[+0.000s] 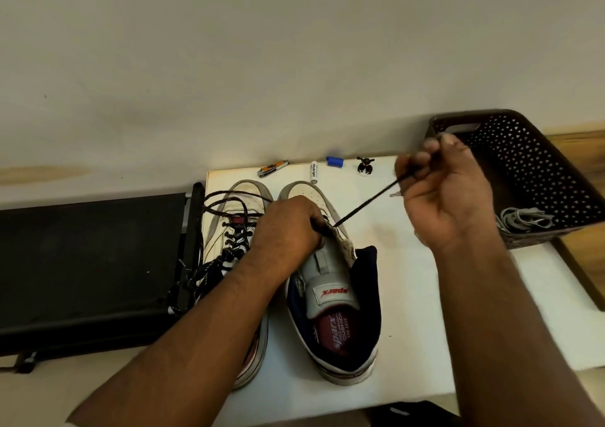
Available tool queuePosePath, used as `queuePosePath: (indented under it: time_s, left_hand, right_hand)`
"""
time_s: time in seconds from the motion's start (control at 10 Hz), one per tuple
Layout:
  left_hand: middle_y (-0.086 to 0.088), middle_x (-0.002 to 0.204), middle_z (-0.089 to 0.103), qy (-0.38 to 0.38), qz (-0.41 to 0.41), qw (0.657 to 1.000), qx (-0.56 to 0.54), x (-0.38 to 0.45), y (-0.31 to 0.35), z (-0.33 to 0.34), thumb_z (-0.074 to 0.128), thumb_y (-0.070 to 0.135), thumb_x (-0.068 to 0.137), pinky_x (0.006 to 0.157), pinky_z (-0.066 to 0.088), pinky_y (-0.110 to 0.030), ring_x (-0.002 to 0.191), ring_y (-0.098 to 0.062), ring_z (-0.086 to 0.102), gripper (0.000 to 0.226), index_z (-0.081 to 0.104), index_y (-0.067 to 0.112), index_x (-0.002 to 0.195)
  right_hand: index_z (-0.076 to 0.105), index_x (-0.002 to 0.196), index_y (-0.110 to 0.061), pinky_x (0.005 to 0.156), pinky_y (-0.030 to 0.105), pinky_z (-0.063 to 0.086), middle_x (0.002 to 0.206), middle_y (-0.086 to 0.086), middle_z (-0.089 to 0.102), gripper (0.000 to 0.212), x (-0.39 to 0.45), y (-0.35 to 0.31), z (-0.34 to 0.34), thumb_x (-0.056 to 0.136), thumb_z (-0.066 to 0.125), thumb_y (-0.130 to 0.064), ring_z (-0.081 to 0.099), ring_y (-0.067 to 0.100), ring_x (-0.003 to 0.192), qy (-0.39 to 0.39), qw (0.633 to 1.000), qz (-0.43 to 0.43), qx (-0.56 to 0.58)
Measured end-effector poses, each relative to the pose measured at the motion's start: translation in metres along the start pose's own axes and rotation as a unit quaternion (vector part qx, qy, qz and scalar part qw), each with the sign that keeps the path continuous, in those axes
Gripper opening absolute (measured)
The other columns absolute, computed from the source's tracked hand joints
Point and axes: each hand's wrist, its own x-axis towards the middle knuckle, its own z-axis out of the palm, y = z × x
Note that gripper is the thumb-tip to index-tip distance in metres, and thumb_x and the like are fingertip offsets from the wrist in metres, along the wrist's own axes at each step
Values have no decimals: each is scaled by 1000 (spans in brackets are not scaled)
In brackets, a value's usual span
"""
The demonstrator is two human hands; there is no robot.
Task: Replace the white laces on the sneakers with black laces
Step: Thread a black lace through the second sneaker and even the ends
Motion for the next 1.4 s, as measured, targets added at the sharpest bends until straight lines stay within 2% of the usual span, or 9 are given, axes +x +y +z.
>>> queuePosePath:
  time_s: [0.1,0.2,0.3,0.5,0.6,0.8,1.0,1.1,1.4]
  left_hand:
    - [2,97,70,30,6,999,11,0,0,1,78,24,75,85,53,-34,98,-19,62,19,74,26,93]
    - [2,104,65,65,28,997,43,-2,-2,0,77,27,76,85,49,-32,104,-21,56,19,72,27,94]
    - [-1,114,54,73,29,993,84,-6,0,-4,75,31,79,84,39,-31,111,-24,46,23,69,29,101]
    - [0,122,52,60,8,990,129,-6,1,-9,76,39,78,92,35,-37,117,-27,43,29,66,35,105]
    - [1,126,49,50,2,990,132,-7,3,-10,77,39,77,96,31,-40,121,-26,38,31,65,37,105]
    - [2,138,40,21,10,988,155,-8,0,-17,71,30,80,102,28,-49,131,-29,30,45,53,38,120]
    - [-1,137,41,31,21,993,113,-8,-5,-22,73,19,77,98,35,-44,126,-28,37,61,44,31,129]
    - [-2,136,41,26,16,995,94,-8,-11,-22,75,21,73,96,39,-39,122,-27,41,64,44,29,129]
    - [-2,106,58,143,-4,989,-27,-7,-12,-50,63,12,85,76,48,-34,90,-21,57,18,62,19,102]
  right_hand:
    - [57,90,-22,44,20,34,58,-6,47,17,-1,10,-3,95,45,-10,36,7,43,-29,945,-3,-326]
    - [64,102,-23,69,26,43,92,-2,61,11,4,31,-16,92,59,-25,56,11,76,-159,565,-14,-809]
    - [66,103,-9,64,23,40,98,5,61,22,2,43,-20,94,58,-27,53,16,84,-203,484,119,-843]
    - [55,75,-17,48,19,21,106,1,72,21,-18,-1,17,94,48,-21,38,4,51,-169,979,74,-88]
    - [63,84,-21,45,16,28,100,-4,72,13,-19,-7,18,92,52,-25,40,4,50,-156,986,-12,-64]
    - [66,119,-15,87,25,43,119,4,62,32,5,52,-18,88,64,-7,58,22,108,-220,521,26,-824]
    - [64,105,-19,85,37,49,108,5,64,15,10,55,-26,94,54,-22,57,21,93,-153,536,-49,-829]
    - [63,104,-14,88,37,49,106,5,64,15,9,20,-17,95,52,-18,58,19,95,77,733,-237,-633]
    - [65,120,-18,79,26,42,107,1,57,34,2,50,-15,86,70,-22,58,19,100,-161,569,28,-806]
